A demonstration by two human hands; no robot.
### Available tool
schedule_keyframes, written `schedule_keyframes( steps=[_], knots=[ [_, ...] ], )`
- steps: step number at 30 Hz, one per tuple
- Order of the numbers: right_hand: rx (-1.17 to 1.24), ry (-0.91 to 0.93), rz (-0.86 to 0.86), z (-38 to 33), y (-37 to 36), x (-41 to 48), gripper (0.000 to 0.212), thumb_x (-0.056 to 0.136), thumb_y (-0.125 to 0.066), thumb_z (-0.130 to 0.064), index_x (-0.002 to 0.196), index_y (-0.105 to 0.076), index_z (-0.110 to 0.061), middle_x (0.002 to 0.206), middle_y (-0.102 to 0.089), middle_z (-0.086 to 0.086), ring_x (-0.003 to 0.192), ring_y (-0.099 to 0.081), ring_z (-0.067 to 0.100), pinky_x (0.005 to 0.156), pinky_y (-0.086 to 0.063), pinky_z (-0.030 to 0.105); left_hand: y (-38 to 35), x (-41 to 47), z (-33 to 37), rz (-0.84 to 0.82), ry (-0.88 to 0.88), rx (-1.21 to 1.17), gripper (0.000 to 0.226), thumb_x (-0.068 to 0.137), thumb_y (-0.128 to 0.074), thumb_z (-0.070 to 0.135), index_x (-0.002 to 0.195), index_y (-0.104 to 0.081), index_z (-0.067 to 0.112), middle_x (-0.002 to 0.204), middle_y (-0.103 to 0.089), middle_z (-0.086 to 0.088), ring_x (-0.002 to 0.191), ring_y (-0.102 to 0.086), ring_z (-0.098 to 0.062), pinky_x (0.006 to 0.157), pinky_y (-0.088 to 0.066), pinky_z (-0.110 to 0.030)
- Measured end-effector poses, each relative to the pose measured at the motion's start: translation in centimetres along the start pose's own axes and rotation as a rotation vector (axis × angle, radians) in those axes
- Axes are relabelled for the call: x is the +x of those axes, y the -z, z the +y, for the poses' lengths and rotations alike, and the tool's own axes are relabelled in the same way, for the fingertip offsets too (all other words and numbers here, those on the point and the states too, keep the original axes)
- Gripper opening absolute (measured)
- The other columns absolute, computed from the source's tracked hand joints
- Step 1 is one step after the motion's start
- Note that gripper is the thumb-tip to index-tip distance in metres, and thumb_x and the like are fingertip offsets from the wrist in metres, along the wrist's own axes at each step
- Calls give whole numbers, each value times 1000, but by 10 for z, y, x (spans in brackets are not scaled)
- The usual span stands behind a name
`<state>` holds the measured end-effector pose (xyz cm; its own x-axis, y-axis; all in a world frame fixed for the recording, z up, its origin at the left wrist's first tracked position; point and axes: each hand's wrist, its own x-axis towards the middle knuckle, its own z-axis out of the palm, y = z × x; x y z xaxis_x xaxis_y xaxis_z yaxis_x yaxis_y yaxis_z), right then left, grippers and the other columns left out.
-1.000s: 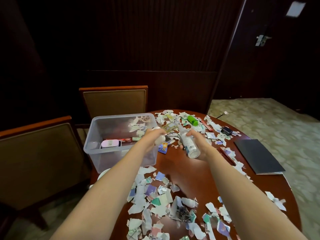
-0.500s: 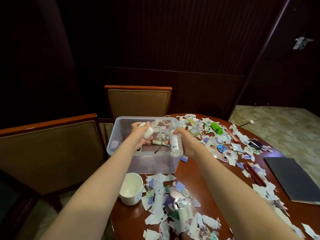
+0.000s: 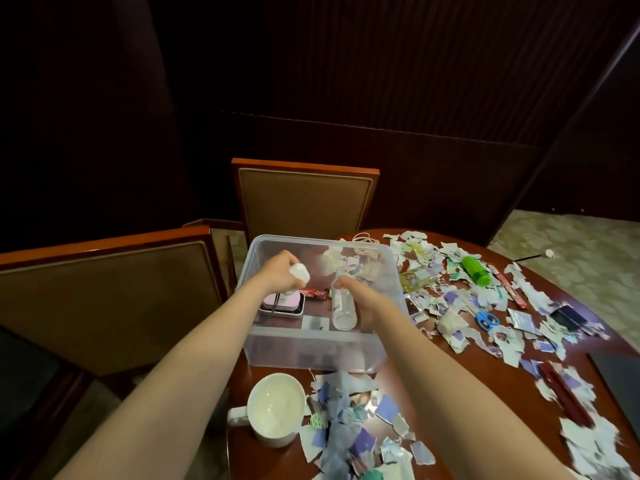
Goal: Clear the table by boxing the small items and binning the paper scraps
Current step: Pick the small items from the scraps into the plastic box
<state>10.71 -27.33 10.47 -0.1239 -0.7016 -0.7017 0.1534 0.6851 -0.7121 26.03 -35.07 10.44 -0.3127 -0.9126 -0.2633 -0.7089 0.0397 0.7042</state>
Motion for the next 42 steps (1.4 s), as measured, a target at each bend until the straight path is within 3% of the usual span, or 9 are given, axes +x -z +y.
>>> schedule_keyframes(
  steps=[6, 9, 14, 19, 25, 33, 36, 40, 42],
  knots=[
    [-92, -94, 47, 1, -6, 38, 32, 85, -56, -26, 108, -41, -10, 101, -51, 13, 90, -53, 25, 88, -49, 39, -6, 38, -14, -232, -81, 404, 46, 81, -70, 8, 124, -55, 12, 130, -51, -9, 116, -51, -27, 94, -42, -33],
    [-109, -109, 46, 0, -10, 49, 31, 88, -56, -23, 110, -41, -8, 92, -50, 11, 79, -53, 22, 87, -48, 37, -9, 53, -25, -278, -75, 474, 46, 81, -69, 8, 125, -55, 12, 130, -53, -10, 115, -53, -27, 93, -44, -33],
    [-284, -172, 9, -3, -16, 66, 51, 89, -60, -21, 131, -38, -4, 130, -48, 17, 117, -50, 31, 97, -44, 42, -12, 70, -37, -334, -66, 578, 43, 83, -66, 8, 124, -56, 12, 130, -53, -11, 115, -54, -28, 92, -46, -34],
    [-592, -236, -34, -3, -26, 80, 65, 90, -62, -24, 139, -28, 2, 138, -43, 23, 122, -49, 41, 99, -45, 50, -10, 80, -41, -290, -106, 629, 44, 85, -63, 5, 127, -54, 13, 133, -52, -11, 121, -50, -29, 99, -41, -35],
    [-865, -280, -96, 0, -35, 88, 60, 95, -52, -25, 144, -27, -2, 146, -36, 21, 128, -45, 37, 109, -37, 44, -4, 80, -44, -304, -103, 686, 54, 84, -64, 6, 135, -49, 15, 138, -49, -9, 126, -46, -27, 102, -40, -35],
    [-844, -275, -104, 5, -43, 89, 46, 96, -51, -11, 136, -37, 6, 135, -49, 22, 118, -57, 33, 103, -44, 40, -4, 72, -42, -274, -108, 693, 53, 86, -61, 5, 136, -47, 15, 137, -48, -10, 125, -47, -28, 97, -41, -34],
    [-851, -237, -91, 5, -43, 88, 43, 95, -52, -11, 133, -40, 4, 129, -54, 22, 98, -65, 30, 96, -50, 41, -3, 71, -42, -262, -98, 673, 52, 86, -61, 5, 135, -48, 15, 137, -48, -9, 125, -47, -28, 100, -43, -36],
    [-870, -185, -64, 2, -41, 82, 39, 95, -52, -12, 130, -44, 1, 108, -55, 16, 72, -58, 22, 86, -54, 41, -3, 67, -38, -252, -90, 652, 56, 87, -59, 2, 139, -43, 15, 141, -44, -9, 128, -45, -27, 100, -40, -32],
    [-879, -162, -48, 1, -39, 79, 38, 95, -51, -12, 130, -44, 0, 103, -54, 14, 70, -57, 20, 79, -54, 39, -3, 65, -35, -245, -89, 636, 57, 88, -55, -2, 141, -41, 15, 143, -41, -9, 129, -44, -27, 99, -40, -30]
  ],
)
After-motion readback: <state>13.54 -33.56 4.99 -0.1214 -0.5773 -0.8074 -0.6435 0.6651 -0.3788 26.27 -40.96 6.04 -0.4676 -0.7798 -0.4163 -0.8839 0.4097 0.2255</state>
